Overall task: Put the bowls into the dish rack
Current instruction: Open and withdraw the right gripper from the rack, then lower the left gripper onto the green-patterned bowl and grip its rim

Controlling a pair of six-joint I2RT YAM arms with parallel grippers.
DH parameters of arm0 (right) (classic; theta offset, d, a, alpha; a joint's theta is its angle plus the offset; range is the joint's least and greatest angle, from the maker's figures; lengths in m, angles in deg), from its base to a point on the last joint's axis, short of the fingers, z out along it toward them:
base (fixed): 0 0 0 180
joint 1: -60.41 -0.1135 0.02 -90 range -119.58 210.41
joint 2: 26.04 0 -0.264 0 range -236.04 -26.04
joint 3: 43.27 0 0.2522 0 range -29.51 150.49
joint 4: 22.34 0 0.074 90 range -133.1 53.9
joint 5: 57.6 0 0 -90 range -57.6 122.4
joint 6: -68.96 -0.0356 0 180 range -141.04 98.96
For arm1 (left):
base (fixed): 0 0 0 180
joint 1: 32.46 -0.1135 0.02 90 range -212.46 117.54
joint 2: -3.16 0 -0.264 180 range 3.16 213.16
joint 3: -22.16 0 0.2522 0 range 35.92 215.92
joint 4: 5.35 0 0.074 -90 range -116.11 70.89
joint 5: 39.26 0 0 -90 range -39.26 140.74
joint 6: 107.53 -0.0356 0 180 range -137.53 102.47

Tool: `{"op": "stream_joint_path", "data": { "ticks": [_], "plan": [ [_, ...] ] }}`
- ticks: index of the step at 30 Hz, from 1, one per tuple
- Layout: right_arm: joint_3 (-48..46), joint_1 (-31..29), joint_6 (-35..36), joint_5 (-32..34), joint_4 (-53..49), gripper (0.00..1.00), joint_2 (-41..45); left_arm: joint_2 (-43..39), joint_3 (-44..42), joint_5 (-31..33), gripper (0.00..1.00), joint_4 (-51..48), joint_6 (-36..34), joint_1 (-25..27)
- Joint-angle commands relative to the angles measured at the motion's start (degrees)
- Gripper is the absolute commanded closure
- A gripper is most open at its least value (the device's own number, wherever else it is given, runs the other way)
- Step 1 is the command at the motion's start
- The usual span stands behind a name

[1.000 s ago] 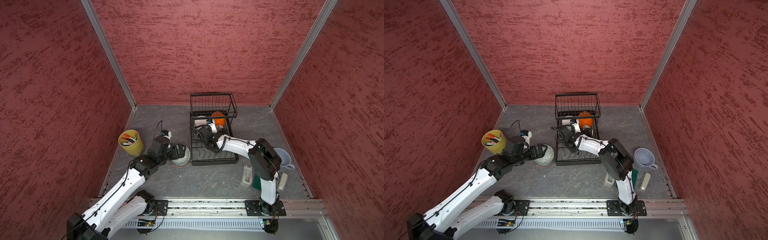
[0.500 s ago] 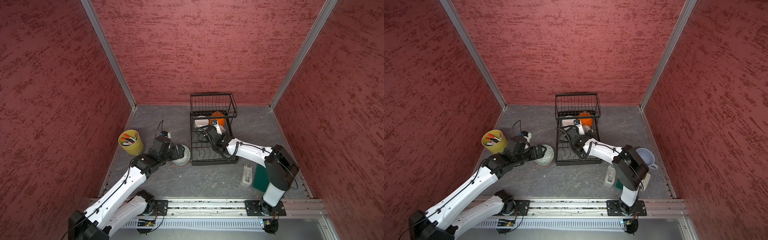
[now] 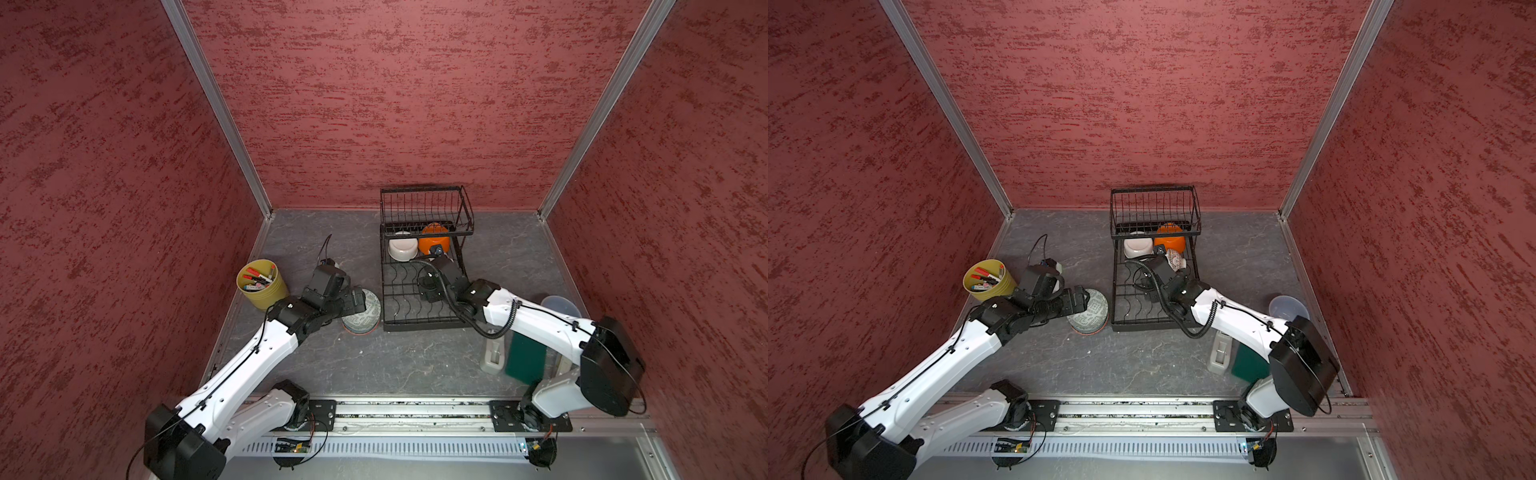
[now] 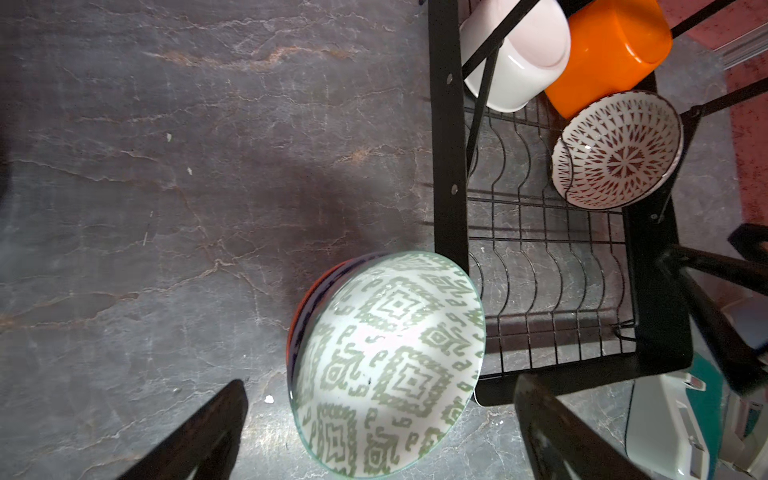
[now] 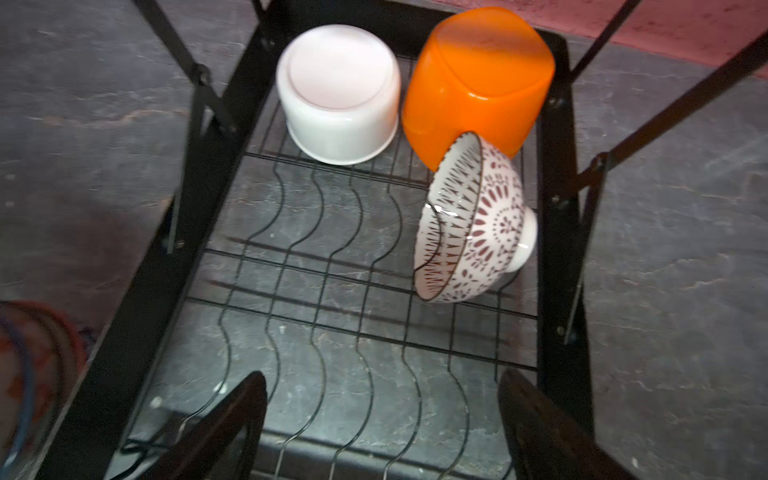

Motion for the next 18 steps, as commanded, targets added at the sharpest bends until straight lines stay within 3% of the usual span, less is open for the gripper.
{"op": "stream_joint_path", "data": {
  "ticks": [1,9,14,18],
  "plan": [
    [-0.5,-0.3,-0.7,-8.9,1.3,0.12,0.9,1.8,2.1,2.3,0.01,-3.4,-0.4,-0.4],
    [0.2,-0.3,-0.8,-20.2,4.9,0.16,1.9,6.6,4.3,2.3,0.10,-5.3,-1.1,-0.3],
    [0.0,-0.3,-0.7,-22.3,6.3,0.17,2.3,10.1,6.0,4.7,0.22,-7.4,-1.1,-0.3],
    [0.0,-0.3,-0.2,-22.3,5.9,0.17,2.9,12.2,6.9,5.0,0.25,-7.7,-1.9,-0.3]
  ]
}}
